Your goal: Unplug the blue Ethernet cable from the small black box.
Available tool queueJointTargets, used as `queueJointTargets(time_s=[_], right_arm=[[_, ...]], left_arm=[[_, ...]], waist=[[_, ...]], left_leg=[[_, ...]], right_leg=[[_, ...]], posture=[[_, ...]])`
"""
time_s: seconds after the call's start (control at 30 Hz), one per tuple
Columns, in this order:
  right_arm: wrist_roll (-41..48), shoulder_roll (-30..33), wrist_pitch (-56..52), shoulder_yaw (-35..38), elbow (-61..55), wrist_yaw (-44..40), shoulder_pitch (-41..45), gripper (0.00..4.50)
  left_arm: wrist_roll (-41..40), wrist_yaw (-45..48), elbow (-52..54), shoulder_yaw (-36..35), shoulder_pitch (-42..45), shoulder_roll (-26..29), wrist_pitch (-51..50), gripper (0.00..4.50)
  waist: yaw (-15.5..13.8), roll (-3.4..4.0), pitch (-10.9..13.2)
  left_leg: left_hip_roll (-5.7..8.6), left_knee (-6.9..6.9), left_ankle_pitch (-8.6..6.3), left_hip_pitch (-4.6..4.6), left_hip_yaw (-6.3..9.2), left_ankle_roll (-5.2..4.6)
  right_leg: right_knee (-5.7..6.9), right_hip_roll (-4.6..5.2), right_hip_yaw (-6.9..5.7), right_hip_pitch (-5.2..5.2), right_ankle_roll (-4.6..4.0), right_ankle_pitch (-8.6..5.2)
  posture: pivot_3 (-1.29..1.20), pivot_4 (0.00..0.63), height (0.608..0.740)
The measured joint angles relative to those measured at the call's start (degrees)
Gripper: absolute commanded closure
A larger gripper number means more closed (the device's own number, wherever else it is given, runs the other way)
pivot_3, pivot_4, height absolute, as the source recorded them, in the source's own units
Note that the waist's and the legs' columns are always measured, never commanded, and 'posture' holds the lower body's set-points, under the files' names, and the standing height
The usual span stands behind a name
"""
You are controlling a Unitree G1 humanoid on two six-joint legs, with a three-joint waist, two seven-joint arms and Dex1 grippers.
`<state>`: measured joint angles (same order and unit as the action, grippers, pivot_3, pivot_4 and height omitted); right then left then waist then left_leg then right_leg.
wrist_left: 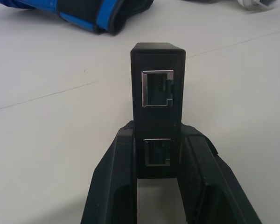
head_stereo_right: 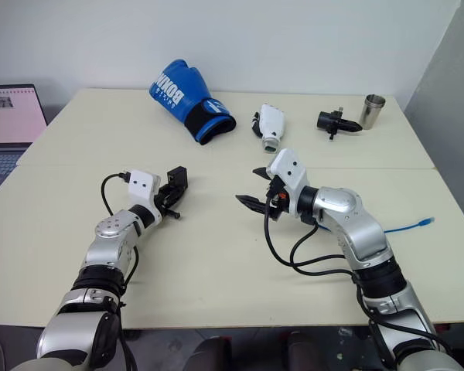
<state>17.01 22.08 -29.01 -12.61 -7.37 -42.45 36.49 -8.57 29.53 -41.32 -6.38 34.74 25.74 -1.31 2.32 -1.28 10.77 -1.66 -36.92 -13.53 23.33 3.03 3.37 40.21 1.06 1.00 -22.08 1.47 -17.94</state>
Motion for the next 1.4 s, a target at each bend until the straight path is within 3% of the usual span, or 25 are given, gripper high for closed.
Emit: queueJointTargets(time_s=[0.37,0.7,0.9,1.1,1.4], right_arm=[[0.0,-0.3,-0.2,0.0,-0.2,-1.2,0.0,0.69],[0.0,-0.6,-0.6,0.0,-0.4,-1.3,0.1,0.69],[2.0,3.0,-3.4,1.5,-7.0,-2.2,-2.4,0.69],[6.6,12.3,-3.6,8.6,-12.5,-8.0,-9.0,0.69],[13.0,26.0,-5.4,18.5,-8.8,-18.6,-11.4,0.69]], left_arm=[[-0.7,-0.1,3.2,-2.2,-0.8,0.5,-6.3,0.57],[-1.5,0.9,15.3,-2.6,-7.7,2.4,-11.6,0.57],[-3.1,6.2,31.5,-2.5,-16.0,9.3,-19.1,0.57],[-10.6,18.1,43.8,-4.6,-19.7,20.5,-26.7,0.57],[-14.3,30.7,40.2,-5.8,-14.5,28.6,-26.9,0.57]], waist=[[0.0,0.0,0.0],[-0.1,0.0,0.0],[-0.5,-0.01,0.0],[-0.8,-0.01,0.0],[-0.6,0.07,0.1]], left_leg=[[0.01,-0.02,0.0,-0.05,0.0,0.0],[-0.02,0.0,0.0,-0.03,0.01,0.0],[-0.03,0.0,0.0,0.07,0.06,0.01],[-0.01,0.03,0.0,0.1,0.07,0.0],[-0.03,0.06,-0.01,0.06,0.02,-0.01]], right_leg=[[0.05,0.01,0.0,0.04,0.0,0.0],[0.05,0.02,0.0,0.01,0.0,0.0],[0.01,0.04,0.0,-0.04,-0.01,-0.01],[-0.19,0.06,-0.07,0.04,0.0,-0.01],[-0.19,0.0,-0.05,0.03,0.0,-0.02]], posture=[[0.0,0.15,0.74],[0.0,0.15,0.74],[0.0,0.15,0.74],[0.0,0.15,0.74],[0.0,0.15,0.74]])
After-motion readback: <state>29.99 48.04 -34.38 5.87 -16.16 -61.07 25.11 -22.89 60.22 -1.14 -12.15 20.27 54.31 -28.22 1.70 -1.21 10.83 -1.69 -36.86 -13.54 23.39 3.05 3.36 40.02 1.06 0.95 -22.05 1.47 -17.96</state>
